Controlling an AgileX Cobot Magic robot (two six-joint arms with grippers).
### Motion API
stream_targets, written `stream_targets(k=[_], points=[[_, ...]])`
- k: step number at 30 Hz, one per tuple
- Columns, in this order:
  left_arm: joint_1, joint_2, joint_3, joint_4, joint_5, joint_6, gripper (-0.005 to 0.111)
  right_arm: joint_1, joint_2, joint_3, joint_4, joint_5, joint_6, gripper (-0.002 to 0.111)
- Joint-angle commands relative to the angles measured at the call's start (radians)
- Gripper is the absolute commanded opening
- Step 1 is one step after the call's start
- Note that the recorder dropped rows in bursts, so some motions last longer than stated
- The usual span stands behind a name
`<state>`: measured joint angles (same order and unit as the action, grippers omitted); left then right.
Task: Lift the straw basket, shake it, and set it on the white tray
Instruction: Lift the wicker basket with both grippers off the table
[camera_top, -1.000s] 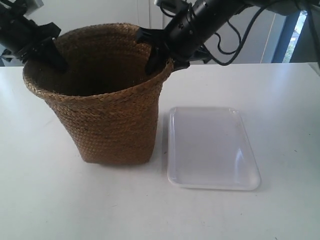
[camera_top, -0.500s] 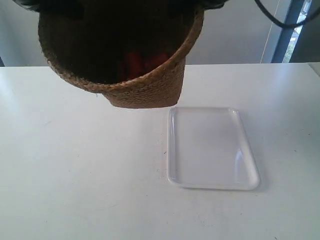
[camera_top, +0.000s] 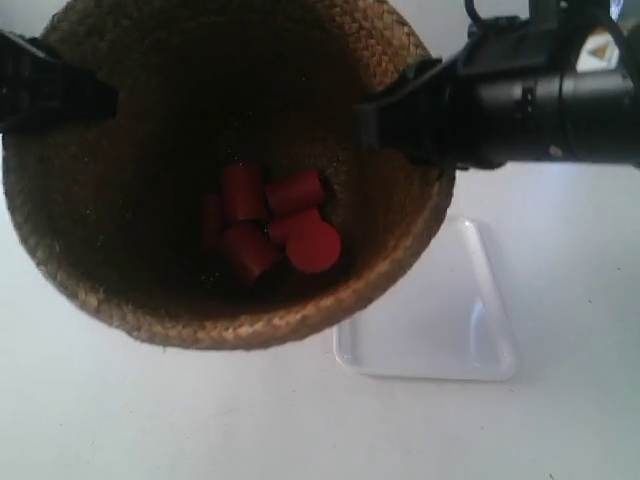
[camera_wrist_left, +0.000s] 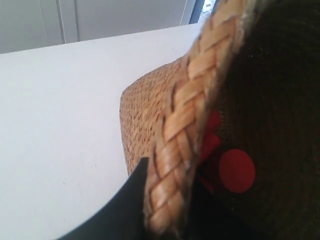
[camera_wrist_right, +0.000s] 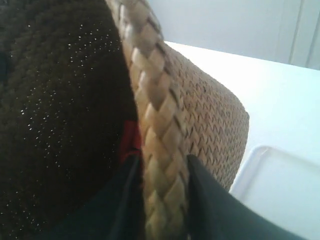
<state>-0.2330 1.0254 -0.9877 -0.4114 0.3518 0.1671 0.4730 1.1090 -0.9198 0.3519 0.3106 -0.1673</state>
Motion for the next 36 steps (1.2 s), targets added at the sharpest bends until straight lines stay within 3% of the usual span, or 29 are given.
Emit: stream_targets(k=[1,8,17,23,29,36], points=[[-0.002,-0.085,0.114,-0.032,-0.136,0.017,0.0,0.067,-0.102,0.163,0.015,-0.197,-0.012,0.0],[-0.002,-0.095,0.219,-0.053,-0.167,0.012,0.0,0.098,-0.096,0.266,0.007,-0.292,-0.056,0.0],[-0.002,-0.087,0.225,-0.09,-0.328,0.006,0.0,0.098,-0.078,0.278,0.013,-0.418,-0.049,0.0],[-0.002,-0.082,0.225,-0.071,-0.337,0.022,0.0,0.098,-0.048,0.278,0.006,-0.418,-0.069,0.0],[-0.002,-0.08,0.225,-0.025,-0.338,0.157,0.0,0.098,-0.037,0.278,0.006,-0.456,-0.121,0.0],[-0.002,-0.077,0.225,-0.025,-0.311,0.151,0.0,0.096,0.007,0.271,0.013,-0.448,-0.111,0.0]])
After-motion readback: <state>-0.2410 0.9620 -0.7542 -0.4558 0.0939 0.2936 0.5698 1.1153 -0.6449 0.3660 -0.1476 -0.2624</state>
